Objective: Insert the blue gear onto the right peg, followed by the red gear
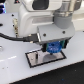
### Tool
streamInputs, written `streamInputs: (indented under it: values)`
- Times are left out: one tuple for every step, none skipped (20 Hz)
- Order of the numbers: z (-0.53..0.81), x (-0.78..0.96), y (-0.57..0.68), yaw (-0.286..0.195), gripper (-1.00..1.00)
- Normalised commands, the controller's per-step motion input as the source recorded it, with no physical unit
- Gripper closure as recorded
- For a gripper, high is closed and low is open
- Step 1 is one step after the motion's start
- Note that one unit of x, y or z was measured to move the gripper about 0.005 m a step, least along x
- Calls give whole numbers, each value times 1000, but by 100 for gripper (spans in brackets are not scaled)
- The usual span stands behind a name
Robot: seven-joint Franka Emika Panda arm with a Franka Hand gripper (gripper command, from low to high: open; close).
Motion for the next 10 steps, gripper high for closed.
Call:
streamInputs:
  values:
    - [-217, 134, -21, 0, 100]
    - [-212, 135, -38, 0, 100]
    - [-211, 151, -23, 0, 100]
    - [34, 52, -81, 0, 100]
    - [-159, 148, -41, 0, 100]
    - [34, 31, 0, 0, 100]
    - [314, 194, 0, 0, 100]
    - [366, 314, -34, 0, 100]
    - [389, 360, -97, 0, 100]
    - [337, 360, -154, 0, 100]
